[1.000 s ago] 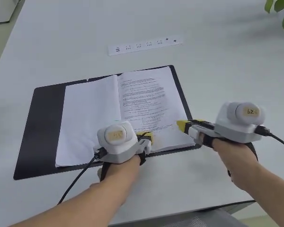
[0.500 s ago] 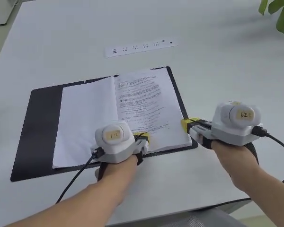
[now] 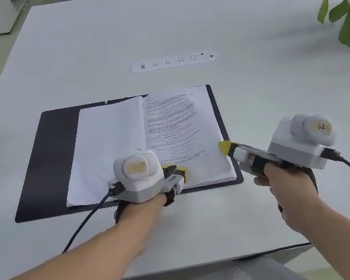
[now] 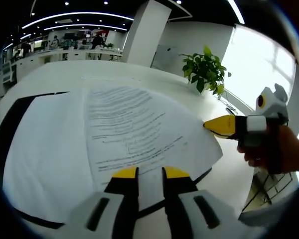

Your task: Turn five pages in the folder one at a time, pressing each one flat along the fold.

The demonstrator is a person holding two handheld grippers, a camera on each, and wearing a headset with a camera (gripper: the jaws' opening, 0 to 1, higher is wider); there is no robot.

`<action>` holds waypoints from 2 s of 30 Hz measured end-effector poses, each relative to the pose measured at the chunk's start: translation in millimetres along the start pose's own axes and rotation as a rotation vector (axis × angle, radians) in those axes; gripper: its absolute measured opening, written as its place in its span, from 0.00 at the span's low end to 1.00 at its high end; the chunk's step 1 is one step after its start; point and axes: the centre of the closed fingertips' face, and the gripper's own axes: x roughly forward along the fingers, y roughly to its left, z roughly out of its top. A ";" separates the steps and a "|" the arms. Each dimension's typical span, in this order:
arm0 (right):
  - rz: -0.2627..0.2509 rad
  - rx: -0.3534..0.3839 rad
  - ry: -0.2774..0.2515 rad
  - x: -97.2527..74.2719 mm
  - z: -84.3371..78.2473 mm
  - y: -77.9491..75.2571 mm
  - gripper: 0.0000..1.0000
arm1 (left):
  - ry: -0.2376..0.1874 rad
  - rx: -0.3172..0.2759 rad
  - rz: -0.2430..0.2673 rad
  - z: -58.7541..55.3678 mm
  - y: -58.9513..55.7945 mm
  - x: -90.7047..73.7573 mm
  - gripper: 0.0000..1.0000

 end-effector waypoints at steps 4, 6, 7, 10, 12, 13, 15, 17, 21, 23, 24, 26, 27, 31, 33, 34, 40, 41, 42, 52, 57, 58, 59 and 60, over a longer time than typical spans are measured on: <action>0.037 0.016 -0.019 -3.8 11.2 23.4 0.00 | -0.001 0.065 -0.013 1.5 2.0 -16.2 0.27; 0.064 0.022 -0.034 -4.9 16.4 36.9 0.00 | -0.007 0.100 -0.010 3.7 5.4 -27.0 0.26; 0.072 0.025 -0.036 -5.1 17.9 42.3 0.00 | -0.024 0.112 -0.010 7.4 7.6 -33.7 0.26; 0.108 0.022 -0.044 -4.4 22.8 61.2 0.00 | -0.040 0.134 -0.007 14.1 13.5 -48.8 0.28; 0.130 0.020 -0.048 -3.9 24.7 72.8 0.00 | -0.056 0.154 -0.009 20.7 16.5 -60.8 0.28; 0.146 0.028 -0.050 -2.7 25.7 81.4 0.00 | -0.063 0.168 -0.007 23.4 18.1 -65.7 0.28; 0.171 0.024 -0.051 -0.4 26.5 96.1 0.00 | -0.083 0.193 -0.009 31.1 21.2 -79.2 0.29; 0.187 0.020 -0.047 2.6 25.0 110.1 0.00 | -0.098 0.199 -0.004 38.2 25.4 -93.4 0.29; 0.222 0.027 -0.044 10.3 21.0 133.9 0.00 | -0.130 0.212 0.010 51.2 35.8 -122.7 0.29; 0.243 0.025 -0.039 15.1 17.7 147.4 0.00 | -0.135 0.213 0.018 54.9 40.0 -133.3 0.29; 0.250 0.016 -0.034 18.6 15.4 154.7 0.00 | -0.144 0.217 0.023 57.7 42.0 -139.6 0.29; 0.259 0.013 -0.027 24.5 11.7 165.2 0.00 | -0.157 0.232 0.036 63.0 46.9 -153.2 0.29; 0.263 0.011 -0.023 26.9 9.9 169.4 0.00 | -0.158 0.235 0.041 65.1 49.7 -160.0 0.29; 0.275 -0.002 -0.003 38.3 -0.4 188.7 0.00 | -0.173 0.256 0.057 71.8 58.7 -182.6 0.29; 0.279 -0.010 0.008 43.9 -6.0 196.4 0.00 | -0.181 0.252 0.067 74.6 64.0 -192.8 0.28; 0.280 -0.012 0.012 46.5 -8.5 199.5 0.00 | -0.186 0.251 0.071 75.6 66.0 -197.2 0.28; 0.265 -0.039 0.057 65.8 -28.5 212.2 0.00 | -0.197 0.258 0.107 74.9 81.5 -223.4 0.28; 0.266 -0.043 0.066 69.9 -33.5 215.6 0.00 | -0.199 0.258 0.111 74.2 83.8 -226.6 0.28; 0.263 -0.047 0.077 72.4 -37.8 218.0 0.00 | -0.198 0.259 0.119 73.1 86.9 -229.6 0.28; 0.231 -0.108 0.179 111.3 -81.1 235.3 0.00 | -0.188 0.217 0.164 56.3 114.7 -254.5 0.27; 0.204 -0.127 0.239 142.0 -103.0 230.7 0.00 | -0.168 0.195 0.175 43.6 125.8 -258.7 0.26; 0.202 -0.128 0.246 146.1 -106.2 230.2 0.00 | -0.162 0.190 0.179 40.2 128.6 -259.0 0.26; 0.200 -0.132 0.261 152.1 -112.2 229.6 0.00 | -0.154 0.186 0.178 36.9 131.3 -258.7 0.26; 0.188 -0.136 0.278 155.0 -117.5 227.6 0.00 | -0.151 0.181 0.178 33.7 134.0 -258.8 0.26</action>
